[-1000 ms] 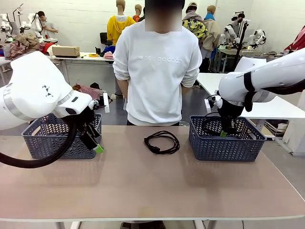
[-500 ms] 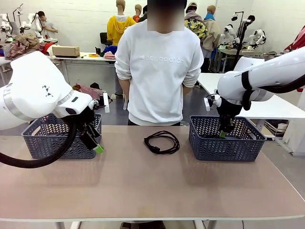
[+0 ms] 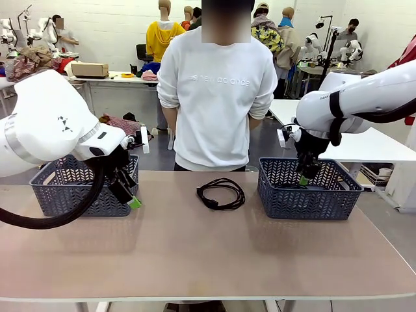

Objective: Organize the cables according to human instructions.
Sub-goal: Pick up a bundle of cables and place it in the basket indicated by the human.

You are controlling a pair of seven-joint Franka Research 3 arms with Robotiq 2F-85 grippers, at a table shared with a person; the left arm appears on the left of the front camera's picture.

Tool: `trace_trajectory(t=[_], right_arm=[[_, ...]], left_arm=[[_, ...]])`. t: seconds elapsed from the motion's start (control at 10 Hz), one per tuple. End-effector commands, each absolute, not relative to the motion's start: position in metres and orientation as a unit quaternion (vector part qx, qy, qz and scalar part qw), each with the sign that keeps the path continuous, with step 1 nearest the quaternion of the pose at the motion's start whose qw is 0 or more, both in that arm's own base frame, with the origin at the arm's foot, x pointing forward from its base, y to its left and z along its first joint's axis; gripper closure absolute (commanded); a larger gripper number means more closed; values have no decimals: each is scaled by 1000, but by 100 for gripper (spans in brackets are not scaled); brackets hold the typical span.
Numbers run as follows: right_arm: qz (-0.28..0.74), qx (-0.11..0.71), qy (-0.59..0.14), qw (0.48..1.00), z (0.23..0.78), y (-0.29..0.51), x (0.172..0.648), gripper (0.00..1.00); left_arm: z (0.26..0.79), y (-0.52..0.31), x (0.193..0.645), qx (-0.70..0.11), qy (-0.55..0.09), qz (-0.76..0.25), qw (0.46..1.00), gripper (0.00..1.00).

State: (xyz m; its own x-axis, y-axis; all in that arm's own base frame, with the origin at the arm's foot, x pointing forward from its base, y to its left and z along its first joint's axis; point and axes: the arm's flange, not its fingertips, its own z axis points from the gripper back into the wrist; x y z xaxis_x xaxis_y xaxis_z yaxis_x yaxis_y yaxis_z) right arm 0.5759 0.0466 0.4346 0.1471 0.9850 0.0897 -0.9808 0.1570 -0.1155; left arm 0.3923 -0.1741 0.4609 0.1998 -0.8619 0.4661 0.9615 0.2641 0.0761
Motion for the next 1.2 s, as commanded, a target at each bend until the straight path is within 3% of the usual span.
trace_trajectory(t=[0.0,0.1,1.1], right_arm=[[648,-8,-67,759,441,48,579,4],[650,-9,-63,757,441,50,580,0],[633,-1,-76,771,452,54,579,0]], left_arm=[[462,-174,393,-119,-213,-595,766,0],[462,-174,393,-119,-213,-595,766,0],[462,-174,393,-119,-213,-595,766,0]])
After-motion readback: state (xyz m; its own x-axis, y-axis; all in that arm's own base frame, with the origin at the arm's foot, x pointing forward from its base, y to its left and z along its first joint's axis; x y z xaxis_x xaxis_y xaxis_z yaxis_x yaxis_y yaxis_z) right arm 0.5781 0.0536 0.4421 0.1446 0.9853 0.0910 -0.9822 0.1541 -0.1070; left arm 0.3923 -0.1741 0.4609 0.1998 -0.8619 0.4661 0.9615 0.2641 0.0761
